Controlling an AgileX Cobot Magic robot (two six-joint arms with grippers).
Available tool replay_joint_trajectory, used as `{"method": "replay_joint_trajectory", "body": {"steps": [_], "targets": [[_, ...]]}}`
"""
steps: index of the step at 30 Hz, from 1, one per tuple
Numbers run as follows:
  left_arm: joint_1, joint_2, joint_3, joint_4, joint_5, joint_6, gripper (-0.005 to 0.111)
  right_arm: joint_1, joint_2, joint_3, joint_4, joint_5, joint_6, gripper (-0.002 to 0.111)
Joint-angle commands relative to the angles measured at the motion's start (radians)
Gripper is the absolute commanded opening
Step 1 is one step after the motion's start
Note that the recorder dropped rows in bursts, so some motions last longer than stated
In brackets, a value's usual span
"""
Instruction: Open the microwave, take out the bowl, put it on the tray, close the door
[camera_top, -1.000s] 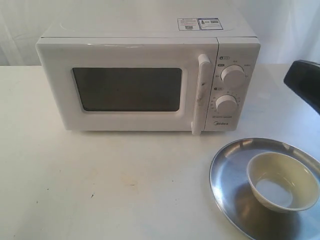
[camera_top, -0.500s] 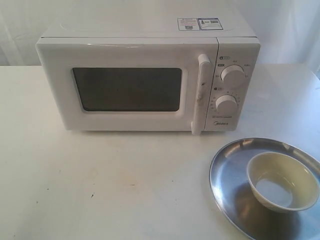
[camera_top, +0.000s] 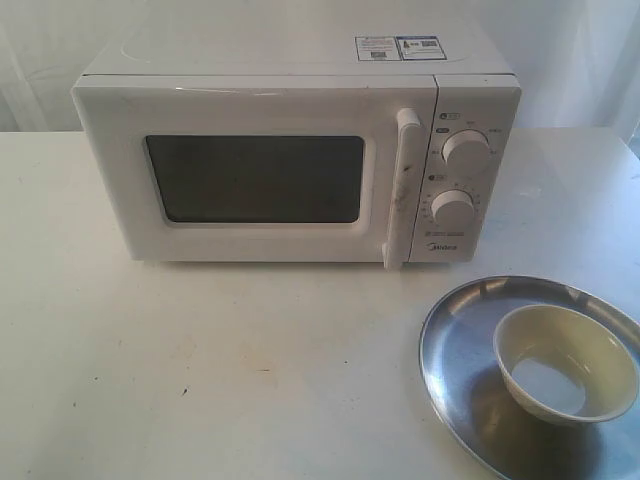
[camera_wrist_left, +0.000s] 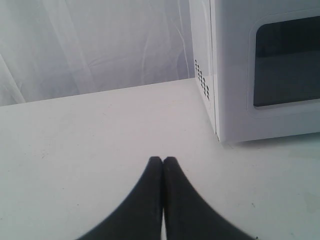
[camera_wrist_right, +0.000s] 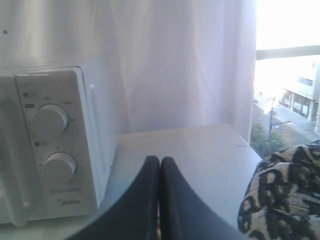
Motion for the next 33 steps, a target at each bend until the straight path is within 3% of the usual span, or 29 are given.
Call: {"method": "replay_joint_trajectory", "body": {"steps": [1,18,22,27,33], "targets": [[-0.003,-0.002,-0.003,-0.008,-0.004,0.000,0.000,-0.024,-0.027,0.012,-0.010,0.012,-0.009,0.000],[-0.003,-0.002,-0.003,-0.008,-0.004,0.000,0.000,-0.024,-0.027,0.012,0.034,-0.021,-0.035,0.000],[-0.003,-0.002,-0.003,-0.008,-0.004,0.000,0.000,-0.024,-0.027,0.012,0.365,0.029,-0.395,0.000],[-0.003,-0.002,-0.003,-0.008,-0.004,0.000,0.000,-0.024,-0.027,0.012,0.971,0.005,-1.088,0.000],[-0.003,-0.002,-0.003,-0.008,-0.004,0.000,0.000,-0.026,-0.027,0.012,1.420,-0.121,-1.521,0.000]]}}
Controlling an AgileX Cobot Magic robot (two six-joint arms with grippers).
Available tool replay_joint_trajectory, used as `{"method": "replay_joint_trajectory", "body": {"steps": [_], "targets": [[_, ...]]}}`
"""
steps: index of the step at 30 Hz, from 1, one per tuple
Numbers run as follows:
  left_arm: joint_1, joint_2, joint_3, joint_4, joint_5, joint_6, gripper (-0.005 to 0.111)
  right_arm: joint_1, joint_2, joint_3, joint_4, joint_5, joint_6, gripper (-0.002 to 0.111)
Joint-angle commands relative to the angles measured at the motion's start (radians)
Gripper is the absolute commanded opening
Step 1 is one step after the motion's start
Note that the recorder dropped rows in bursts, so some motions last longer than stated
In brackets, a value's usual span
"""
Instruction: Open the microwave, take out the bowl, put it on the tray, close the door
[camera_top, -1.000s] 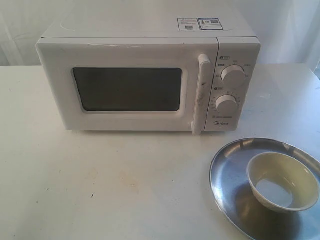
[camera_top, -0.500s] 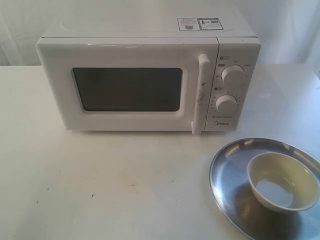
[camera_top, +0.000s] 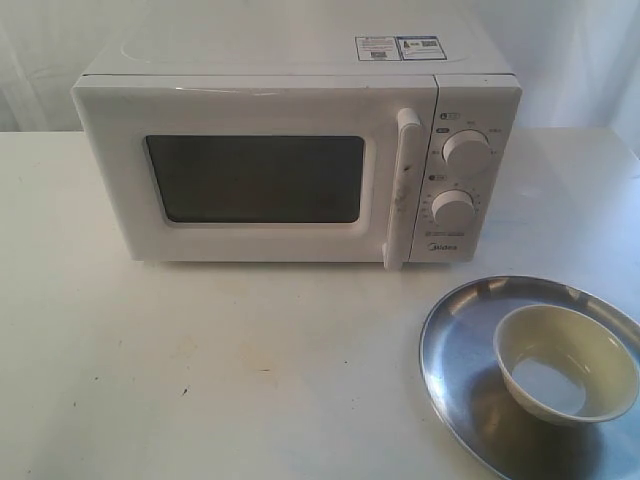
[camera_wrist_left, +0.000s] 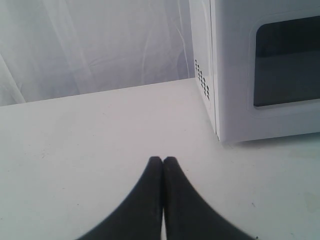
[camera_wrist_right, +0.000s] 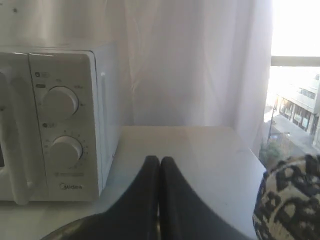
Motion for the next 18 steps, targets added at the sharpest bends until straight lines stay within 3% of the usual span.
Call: {"method": "replay_joint_trajectory", "body": {"steps": [1,7,18], "targets": [[-0.003,-0.002,-0.003,-0.008,-0.004,0.000,0.000,-0.007,-0.007,0.005,0.314,-0.090,-0.322,0.000],[-0.003,-0.002,-0.003,-0.008,-0.004,0.000,0.000,-0.007,-0.007,0.005,0.410,-0.094,-0.451,0.000],[-0.003,-0.002,-0.003,-0.008,-0.004,0.000,0.000,-0.007,-0.007,0.005,0.410,-0.071,-0.446,0.000]]}}
